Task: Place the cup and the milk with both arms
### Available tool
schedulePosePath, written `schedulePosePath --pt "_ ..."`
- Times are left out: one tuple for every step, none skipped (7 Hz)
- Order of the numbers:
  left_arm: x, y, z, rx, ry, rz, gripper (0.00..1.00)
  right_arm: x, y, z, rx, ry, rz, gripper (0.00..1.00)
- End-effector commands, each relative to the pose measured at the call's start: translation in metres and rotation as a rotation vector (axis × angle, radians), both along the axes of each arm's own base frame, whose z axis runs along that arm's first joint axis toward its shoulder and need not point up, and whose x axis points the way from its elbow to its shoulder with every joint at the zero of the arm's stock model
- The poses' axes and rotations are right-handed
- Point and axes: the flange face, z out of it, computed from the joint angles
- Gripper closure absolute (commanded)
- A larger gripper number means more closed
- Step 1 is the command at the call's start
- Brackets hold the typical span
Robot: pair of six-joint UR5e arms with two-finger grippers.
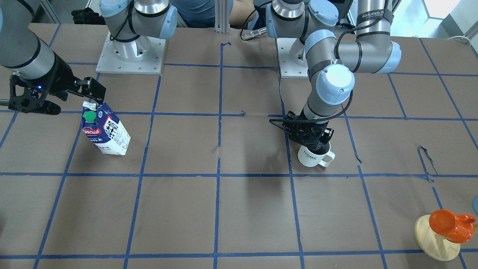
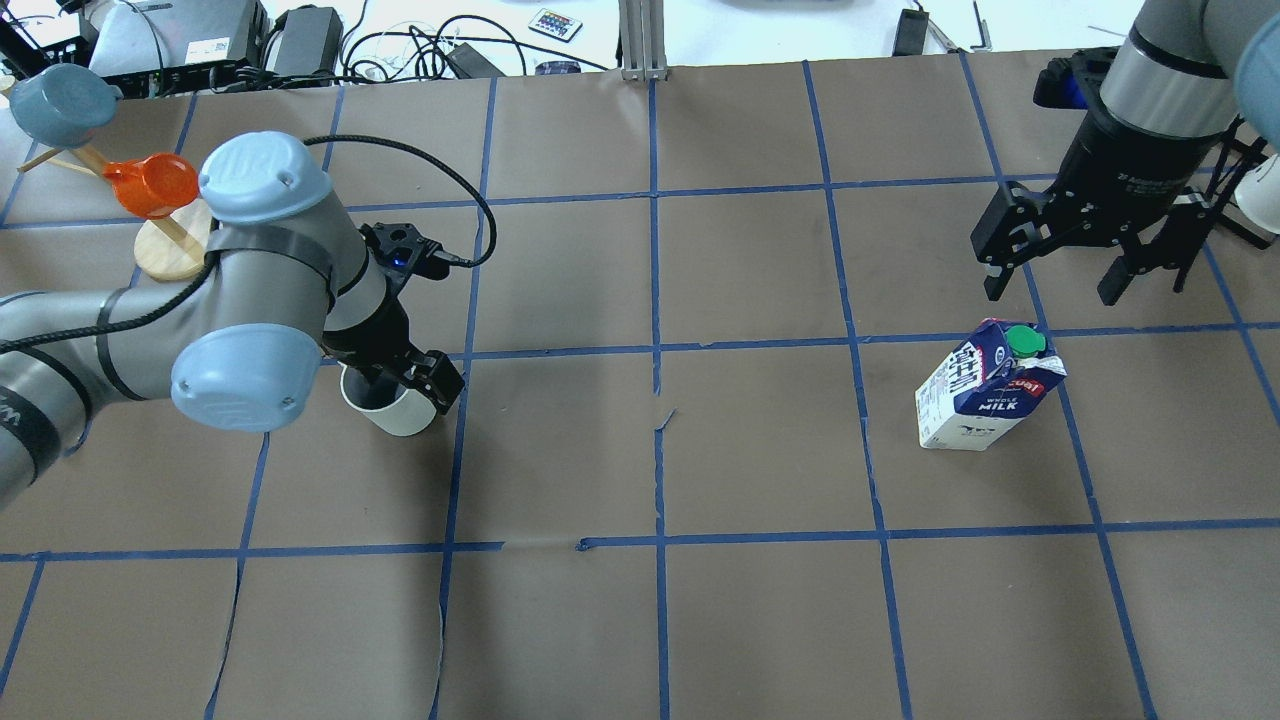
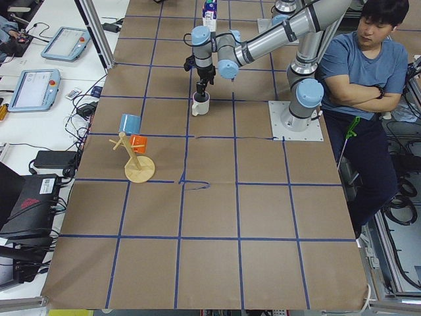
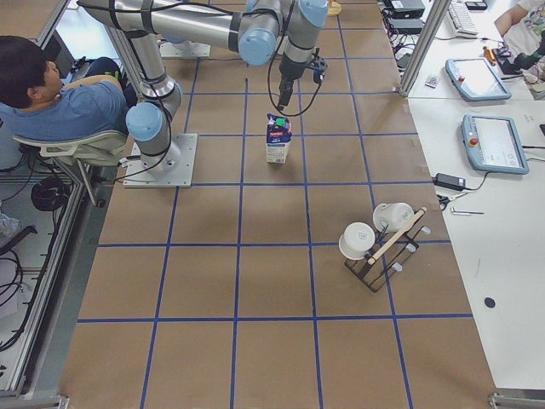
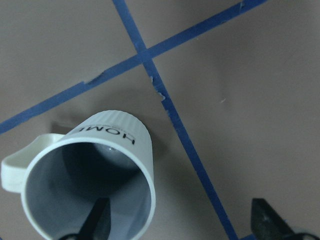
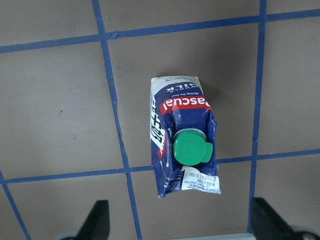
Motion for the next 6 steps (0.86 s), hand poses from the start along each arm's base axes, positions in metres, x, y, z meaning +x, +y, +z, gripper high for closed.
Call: schedulePosePath --pt "0.002 -0.005 -0.016 0.013 -0.019 -0.009 0.98 -0.002 0.004 -0.029 0.012 -0.002 -0.005 0.0" --pt "0.003 -0.007 -0.014 0.009 -0.021 -0.005 1.0 -0.002 0.005 -0.044 0.021 -0.003 -0.004 0.0" --pt "0.003 -0.012 -0.007 -0.01 -0.02 -0.005 1.0 -0.013 0.004 -0.055 0.039 0.006 -0.005 0.0" --pt "0.003 -0.021 0.003 -0.024 -0.024 -0.002 1.0 -0.029 0.002 -0.061 0.051 -0.005 0.029 0.0" --pt "0.003 -0.028 0.015 -0.042 -0.027 0.021 1.0 -0.03 0.004 -0.063 0.054 -0.015 0.027 0.0" --pt "0.0 -0.035 0.025 -0.054 -0.033 0.077 1.0 -0.029 0.004 -0.065 0.054 -0.018 0.02 0.0"
